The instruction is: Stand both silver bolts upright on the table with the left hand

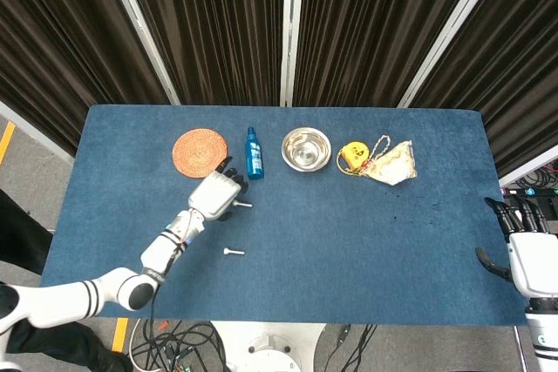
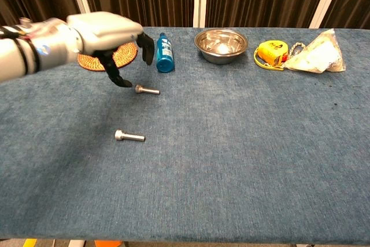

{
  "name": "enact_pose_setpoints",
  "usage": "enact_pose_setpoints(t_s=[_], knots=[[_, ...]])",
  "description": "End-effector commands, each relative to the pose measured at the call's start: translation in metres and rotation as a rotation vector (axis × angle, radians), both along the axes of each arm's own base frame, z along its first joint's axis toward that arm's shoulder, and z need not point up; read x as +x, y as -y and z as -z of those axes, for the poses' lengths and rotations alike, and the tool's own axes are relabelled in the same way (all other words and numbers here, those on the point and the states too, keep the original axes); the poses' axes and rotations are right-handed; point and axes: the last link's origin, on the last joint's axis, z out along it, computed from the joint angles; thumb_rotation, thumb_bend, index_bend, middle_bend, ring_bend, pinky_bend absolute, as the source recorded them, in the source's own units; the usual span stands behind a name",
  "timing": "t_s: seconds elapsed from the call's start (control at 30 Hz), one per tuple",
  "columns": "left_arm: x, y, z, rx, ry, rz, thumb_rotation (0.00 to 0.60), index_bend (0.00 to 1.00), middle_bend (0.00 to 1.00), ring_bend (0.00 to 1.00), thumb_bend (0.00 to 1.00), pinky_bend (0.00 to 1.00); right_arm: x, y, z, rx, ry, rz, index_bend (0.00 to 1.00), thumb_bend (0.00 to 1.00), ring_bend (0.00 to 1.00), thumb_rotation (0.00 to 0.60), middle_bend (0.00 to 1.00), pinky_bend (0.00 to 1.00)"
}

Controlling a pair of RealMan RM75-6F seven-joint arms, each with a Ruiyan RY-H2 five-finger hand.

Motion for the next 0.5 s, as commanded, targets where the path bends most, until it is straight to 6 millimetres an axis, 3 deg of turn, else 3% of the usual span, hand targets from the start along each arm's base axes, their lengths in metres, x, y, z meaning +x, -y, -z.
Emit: enact_pose_setpoints(t_s=[0.03,0.23,0.5], knots=[[0.008,-0.003,0.021,-0.003,-0.059,-0.033,0.6,0.4,0.35,0.23,0.2,0.04,-0.001,0.0,0.0,0.001,0.002,0.004,0.14,0.15,0.06,0.6,0.21,0.1],[0.017,-0.003,0.038,0.016,-0.1,-0.073,0.6,0.4,0.4,0.29,0.22,0.14,-0.004,-0.002,-0.001,0.002,0.006,0.009,0.14,0.15,0.06,0.6,0.21,0.1],[0.028,-0.004,0.045,0.046,-0.11,-0.094,0.6,0.44,0.54,0.45,0.23,0.43,-0.008,-0.004,-0.003,-0.004,0.007,0.022,0.14,0.15,0.06,0.6,0.21,0.1]])
